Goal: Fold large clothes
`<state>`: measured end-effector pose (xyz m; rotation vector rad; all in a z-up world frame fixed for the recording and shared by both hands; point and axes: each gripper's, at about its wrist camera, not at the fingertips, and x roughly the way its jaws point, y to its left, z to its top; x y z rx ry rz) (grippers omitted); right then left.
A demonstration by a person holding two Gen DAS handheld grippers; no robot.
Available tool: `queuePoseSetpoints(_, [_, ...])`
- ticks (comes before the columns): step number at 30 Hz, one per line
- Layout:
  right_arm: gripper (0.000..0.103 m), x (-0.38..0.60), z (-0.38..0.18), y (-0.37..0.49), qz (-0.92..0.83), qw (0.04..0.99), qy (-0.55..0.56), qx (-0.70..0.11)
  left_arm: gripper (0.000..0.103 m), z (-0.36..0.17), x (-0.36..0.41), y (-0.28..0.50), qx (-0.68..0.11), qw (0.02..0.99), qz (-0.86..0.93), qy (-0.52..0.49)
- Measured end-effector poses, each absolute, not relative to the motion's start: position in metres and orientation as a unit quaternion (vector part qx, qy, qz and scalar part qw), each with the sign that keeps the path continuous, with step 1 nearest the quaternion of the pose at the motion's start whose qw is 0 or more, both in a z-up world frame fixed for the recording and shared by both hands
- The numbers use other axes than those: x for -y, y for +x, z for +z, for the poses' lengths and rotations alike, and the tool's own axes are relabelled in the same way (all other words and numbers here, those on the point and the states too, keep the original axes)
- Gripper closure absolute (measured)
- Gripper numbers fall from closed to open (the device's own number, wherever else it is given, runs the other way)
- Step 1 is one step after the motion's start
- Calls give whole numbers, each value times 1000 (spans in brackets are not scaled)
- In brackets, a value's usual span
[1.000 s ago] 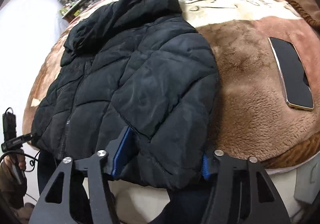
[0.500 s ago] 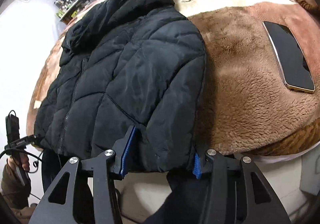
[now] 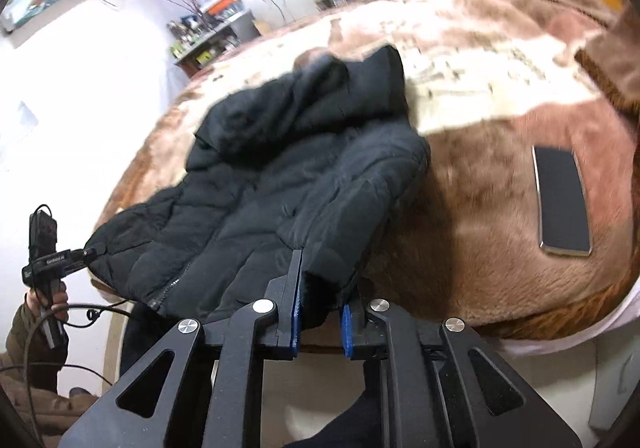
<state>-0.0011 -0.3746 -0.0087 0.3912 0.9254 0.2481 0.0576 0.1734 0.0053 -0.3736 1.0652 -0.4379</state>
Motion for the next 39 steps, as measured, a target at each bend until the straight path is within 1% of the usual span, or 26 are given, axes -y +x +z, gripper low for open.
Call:
queuePoseSetpoints(4, [88, 381, 15, 13, 127, 872, 210, -425, 81, 29, -179, 69, -481, 825, -210, -213])
queuePoseSetpoints(7, [88, 381, 27, 29, 127, 877, 202, -416, 81, 44, -176, 85, -466, 831, -212, -218])
queuePoseSetpoints(19, [88, 396, 51, 115, 119, 878, 229, -403, 81, 67, -174, 184, -453, 828, -193, -268])
queuePoseSetpoints(22, [88, 401, 53, 142, 113, 878, 232, -404, 80, 66, -176, 220, -458, 818, -179, -297])
queuePoseSetpoints(25, [88, 406, 51, 170, 107, 875, 236, -408, 80, 67, -169, 251, -458, 827, -168, -280])
queuePoseSetpoints(29, [88, 408, 45, 213, 98, 870, 240, -420, 80, 59, -165, 287, -463, 823, -156, -289])
queuePoseSetpoints(39, [87, 416, 8, 307, 83, 846, 267, -455, 79, 14, -156, 385, -498, 806, -117, -297])
